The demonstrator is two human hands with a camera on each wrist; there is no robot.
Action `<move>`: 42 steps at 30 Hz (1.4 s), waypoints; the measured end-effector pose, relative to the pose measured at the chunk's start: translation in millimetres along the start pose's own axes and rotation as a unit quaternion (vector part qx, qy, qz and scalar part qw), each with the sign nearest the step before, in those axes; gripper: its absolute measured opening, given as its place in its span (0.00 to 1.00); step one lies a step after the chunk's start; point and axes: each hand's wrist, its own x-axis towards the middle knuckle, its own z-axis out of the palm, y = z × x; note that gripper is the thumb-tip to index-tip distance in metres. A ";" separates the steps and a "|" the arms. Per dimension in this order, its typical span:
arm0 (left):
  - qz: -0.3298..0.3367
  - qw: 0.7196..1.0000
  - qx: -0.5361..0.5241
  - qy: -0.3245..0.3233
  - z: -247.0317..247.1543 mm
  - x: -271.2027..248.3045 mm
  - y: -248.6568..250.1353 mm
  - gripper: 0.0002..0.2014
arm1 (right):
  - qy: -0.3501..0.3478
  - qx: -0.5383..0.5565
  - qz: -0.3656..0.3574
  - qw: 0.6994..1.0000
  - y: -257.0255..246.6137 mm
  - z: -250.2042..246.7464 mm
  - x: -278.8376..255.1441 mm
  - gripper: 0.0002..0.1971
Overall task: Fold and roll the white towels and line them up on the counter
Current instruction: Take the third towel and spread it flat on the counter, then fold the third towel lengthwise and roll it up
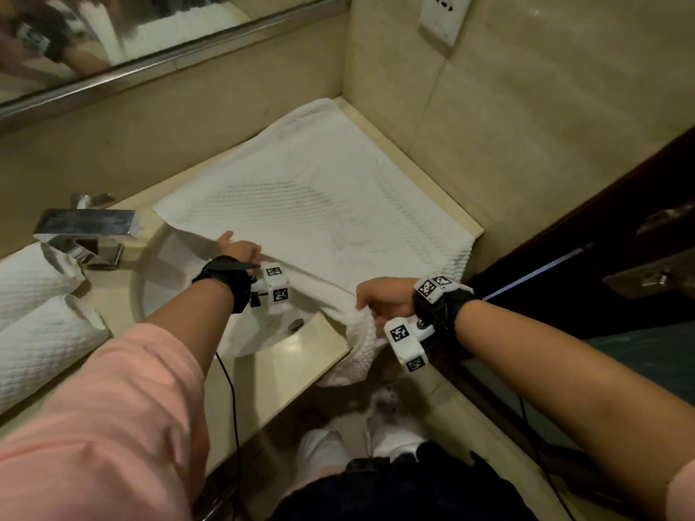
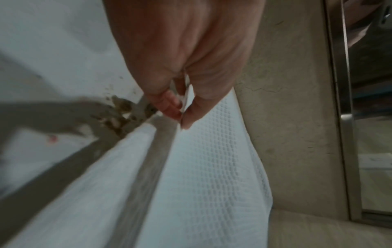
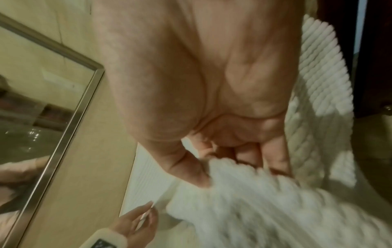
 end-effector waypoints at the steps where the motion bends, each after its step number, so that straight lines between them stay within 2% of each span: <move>1: 0.008 0.999 0.021 0.024 3.1 3.2 7.5 0.31 | 0.006 0.019 0.007 1.000 3.4 -7.1 -0.6 0.05; 2: 0.014 0.998 0.049 0.039 3.8 6.6 16.1 0.28 | 0.009 0.039 0.005 0.999 6.9 -14.3 -2.3 0.02; 4: 0.026 0.989 0.140 0.050 4.7 12.3 33.0 0.19 | 0.017 0.074 -0.008 0.997 15.0 -29.7 -2.8 0.07; 5: 0.034 0.976 0.213 0.036 8.3 12.6 41.5 0.14 | 0.015 0.089 -0.017 0.996 18.1 -37.0 -4.6 0.09; 7: 0.065 0.965 0.246 0.061 20.6 12.3 52.7 0.12 | 0.012 0.133 -0.050 0.990 24.2 -53.1 -5.9 0.10; 9: 0.072 0.980 0.174 0.071 34.7 15.7 66.4 0.13 | 0.011 0.162 -0.088 0.983 27.9 -68.6 -9.4 0.10; 10: 0.086 0.989 0.096 0.079 45.2 10.9 73.5 0.16 | 0.020 0.165 -0.110 0.980 28.8 -77.3 -11.0 0.09; 12: 0.113 0.987 -0.061 0.096 66.9 2.2 86.5 0.22 | 0.063 0.166 -0.148 0.973 29.4 -96.1 -12.7 0.05; 14: 0.153 0.971 -0.131 0.126 88.9 -1.5 106.5 0.28 | 0.111 0.159 -0.180 0.964 27.9 -114.0 -14.7 0.05; 16: 0.233 0.960 -0.070 0.140 110.8 -4.2 128.8 0.30 | 0.166 0.119 -0.198 0.959 24.6 -132.7 -14.7 0.08; 18: 0.290 0.945 -0.018 0.149 135.4 -1.8 151.2 0.29 | 0.241 0.047 -0.190 0.950 22.1 -153.0 -11.9 0.17; 20: 0.335 0.934 0.018 0.121 164.1 -0.5 169.6 0.30 | 0.315 -0.024 -0.173 0.933 21.9 -175.8 -7.1 0.22; 22: 0.357 0.928 0.066 0.080 191.7 6.9 177.0 0.31 | 0.366 -0.064 -0.145 0.917 25.0 -197.3 -4.4 0.21; 24: 0.339 0.933 0.120 0.011 213.6 15.7 172.3 0.33 | 0.396 -0.104 -0.086 0.908 29.4 -215.4 -1.1 0.20; 27: 0.252 0.933 0.227 -0.120 231.0 28.0 149.6 0.36 | 0.380 -0.148 -0.015 0.913 34.5 -232.8 6.4 0.19; 30: 0.195 0.929 0.271 -0.157 226.6 40.5 130.9 0.32 | 0.365 -0.169 0.022 0.915 30.1 -233.2 19.4 0.21; 35: 0.180 0.936 0.287 -0.095 185.5 80.4 132.4 0.20 | 0.419 -0.237 0.044 0.876 -26.1 -221.6 40.5 0.27; 38: 0.192 0.935 0.295 -0.036 157.9 106.8 144.1 0.17 | 0.408 -0.233 0.018 0.883 -70.6 -216.1 52.8 0.26; 42: 0.215 0.933 0.290 0.007 126.7 136.9 160.5 0.18 | 0.381 -0.240 -0.011 0.893 -123.6 -215.9 81.6 0.26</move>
